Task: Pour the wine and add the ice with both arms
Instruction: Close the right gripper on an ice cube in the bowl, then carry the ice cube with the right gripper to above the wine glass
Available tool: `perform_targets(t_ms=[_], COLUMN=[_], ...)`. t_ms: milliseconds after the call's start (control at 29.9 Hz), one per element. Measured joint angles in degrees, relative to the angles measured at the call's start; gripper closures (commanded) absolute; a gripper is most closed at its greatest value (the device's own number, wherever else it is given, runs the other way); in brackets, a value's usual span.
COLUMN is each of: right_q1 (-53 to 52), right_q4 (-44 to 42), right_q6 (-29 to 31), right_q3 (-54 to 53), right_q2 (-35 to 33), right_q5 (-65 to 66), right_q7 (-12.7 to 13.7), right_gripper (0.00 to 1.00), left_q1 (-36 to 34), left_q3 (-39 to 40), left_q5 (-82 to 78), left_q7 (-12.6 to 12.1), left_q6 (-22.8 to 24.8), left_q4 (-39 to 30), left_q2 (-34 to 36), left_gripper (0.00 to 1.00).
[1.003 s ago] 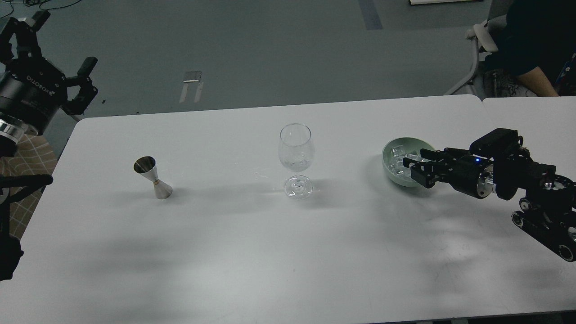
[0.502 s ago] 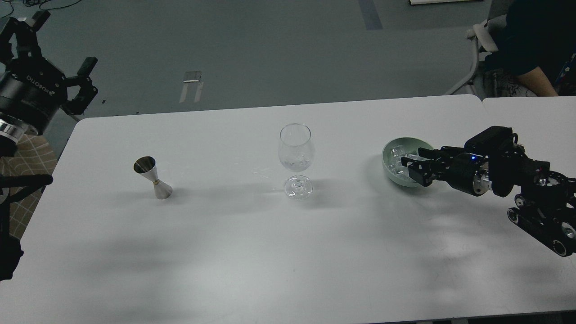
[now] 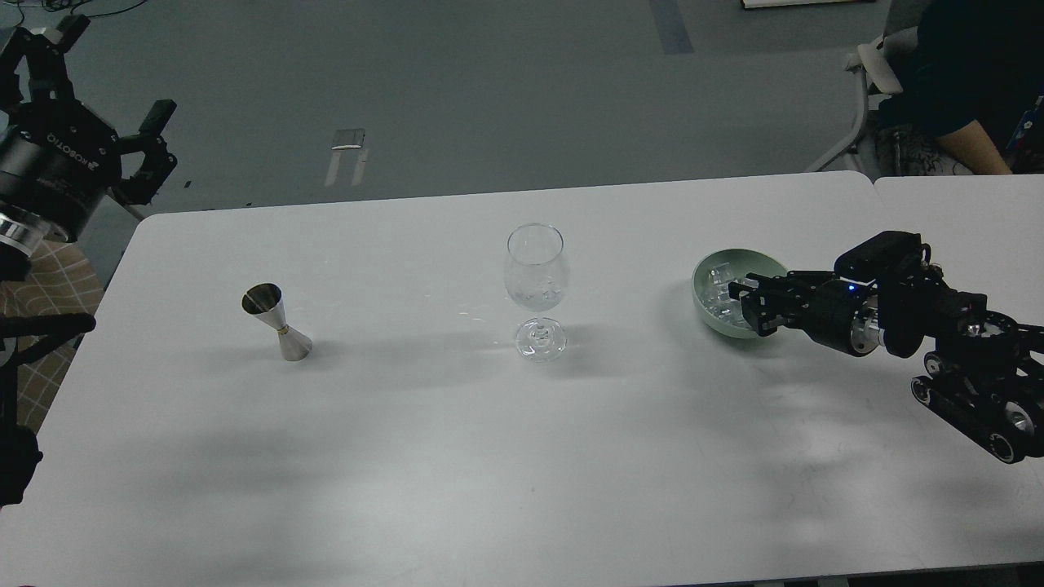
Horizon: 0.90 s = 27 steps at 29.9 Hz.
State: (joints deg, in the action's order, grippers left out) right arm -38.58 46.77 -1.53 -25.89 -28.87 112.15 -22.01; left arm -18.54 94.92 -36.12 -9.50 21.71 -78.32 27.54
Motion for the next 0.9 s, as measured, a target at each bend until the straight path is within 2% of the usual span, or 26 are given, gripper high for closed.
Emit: perform_targets(t_ms=[100,334,669,903], right_q1=[0.0,-0.8,-4.6,-8.1], right_q4=[0.3,3.6,16.6,24.4], right_q6=[0.0,0.0,0.2,0.1], right_q3=[-0.1,-0.7,-2.8,-2.9], right_q2=[0.0,-2.4,-11.0,-11.7], right_q5=[-0.1,-0.4,-1.3,-1.9], right_q7=[0.0,0.0,-0.2,-0.8], right_gripper=[1.0,1.0,1.0,1.0], left_q1=[0.0,0.0,-0.3,-0.6], left_q3=[0.0,0.1,0.1,0.1], left_q5=[0.0,0.0,0.0,0.0], left_q7=[0.0,0.0,0.0,0.0], left_q6=[0.0,0.0,0.0,0.0], left_q4=[0.0,0.0,0.0,0.0], left_q2=[0.0,0.0,0.0,0.0], left_gripper=[0.02,0.02,0.02,0.02])
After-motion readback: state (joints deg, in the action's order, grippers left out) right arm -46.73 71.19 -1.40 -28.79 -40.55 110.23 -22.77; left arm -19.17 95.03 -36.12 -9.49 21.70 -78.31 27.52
